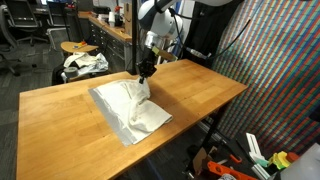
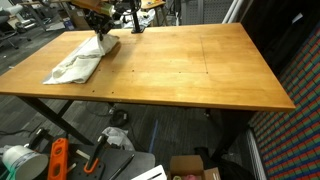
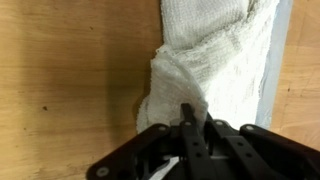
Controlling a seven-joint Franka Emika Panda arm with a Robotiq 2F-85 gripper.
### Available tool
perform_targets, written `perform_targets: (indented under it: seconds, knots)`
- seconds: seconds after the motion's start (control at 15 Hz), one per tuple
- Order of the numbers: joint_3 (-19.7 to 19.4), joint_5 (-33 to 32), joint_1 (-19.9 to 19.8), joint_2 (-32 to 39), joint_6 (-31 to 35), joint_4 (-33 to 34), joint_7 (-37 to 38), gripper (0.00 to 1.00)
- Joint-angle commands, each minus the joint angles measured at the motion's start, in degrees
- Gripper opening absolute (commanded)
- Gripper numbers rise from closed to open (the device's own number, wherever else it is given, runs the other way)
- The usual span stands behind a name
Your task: Fold the cloth on the table
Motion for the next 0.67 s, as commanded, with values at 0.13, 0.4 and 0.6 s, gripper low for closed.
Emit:
perform_targets:
  seconds: [0.13, 0.4, 0.6]
  knots:
    - [0.6, 1.2, 3.3, -2.9, 3.0, -2.7, 3.3, 0.12]
    - [0.9, 0.9, 5.4, -2.3, 4.4, -1.9, 6.5, 0.12]
    - [1.0, 0.9, 6.7, -2.0, 5.5, -1.6, 8.7, 0.12]
